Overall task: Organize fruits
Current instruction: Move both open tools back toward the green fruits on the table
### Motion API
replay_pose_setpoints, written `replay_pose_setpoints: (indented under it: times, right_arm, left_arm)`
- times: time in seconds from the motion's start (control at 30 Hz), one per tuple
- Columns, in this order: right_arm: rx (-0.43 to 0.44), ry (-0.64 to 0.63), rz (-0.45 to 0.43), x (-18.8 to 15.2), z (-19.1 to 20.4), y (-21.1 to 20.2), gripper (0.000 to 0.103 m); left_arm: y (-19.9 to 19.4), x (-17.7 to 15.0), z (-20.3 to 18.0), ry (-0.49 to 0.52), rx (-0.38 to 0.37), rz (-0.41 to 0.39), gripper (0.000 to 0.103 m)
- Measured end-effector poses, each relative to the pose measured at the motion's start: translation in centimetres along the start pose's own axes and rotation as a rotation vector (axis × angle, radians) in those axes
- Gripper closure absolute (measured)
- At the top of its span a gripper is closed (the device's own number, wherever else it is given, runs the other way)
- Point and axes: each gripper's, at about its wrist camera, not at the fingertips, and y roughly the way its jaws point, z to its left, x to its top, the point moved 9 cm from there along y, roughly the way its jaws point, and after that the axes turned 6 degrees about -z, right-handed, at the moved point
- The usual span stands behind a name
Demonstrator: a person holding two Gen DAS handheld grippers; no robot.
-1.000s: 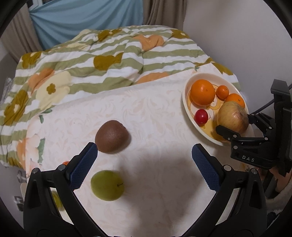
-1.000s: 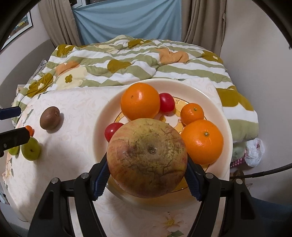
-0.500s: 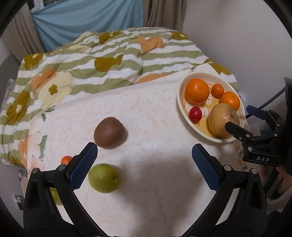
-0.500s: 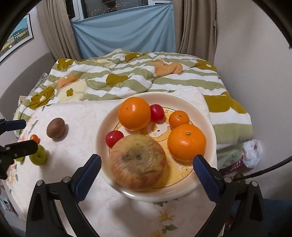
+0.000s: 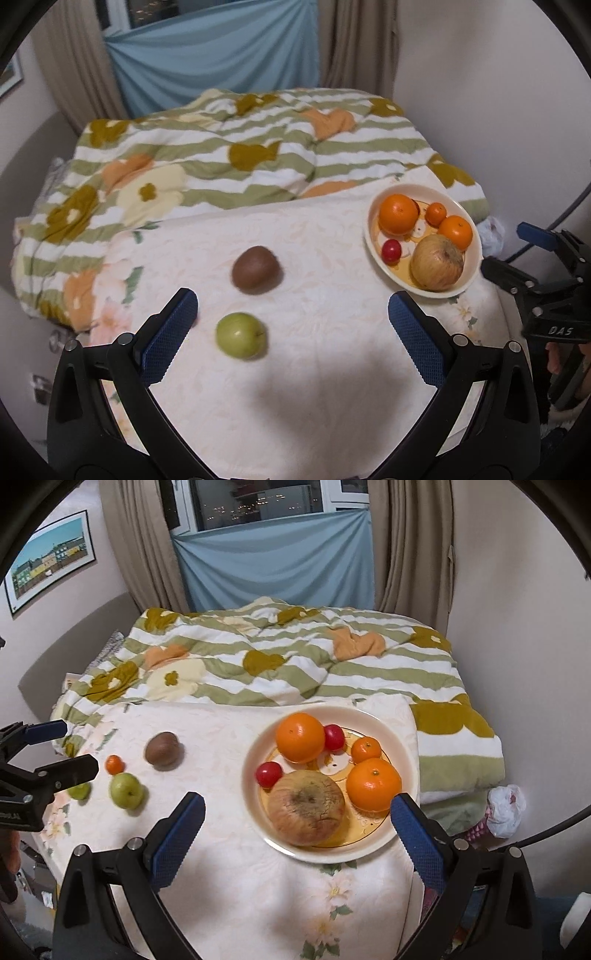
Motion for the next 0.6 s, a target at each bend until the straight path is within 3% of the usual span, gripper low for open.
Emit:
replay_pose_setpoints:
  times: [0.3,0.6]
  right_arm:
    - [0.022,-0.029,-0.048,1.5,2.9,-3.0,0.003]
    - [-0.010,-0.024,-0.084,1.9,9.0,-4.3,0.003]
  left_arm:
    - [-4.9,-1.5,5.1,-0.066,0.088,-0.056,0.000]
    - [-7.6,-3.9,11.5,-0.057,0.066,-0.075,0.000]
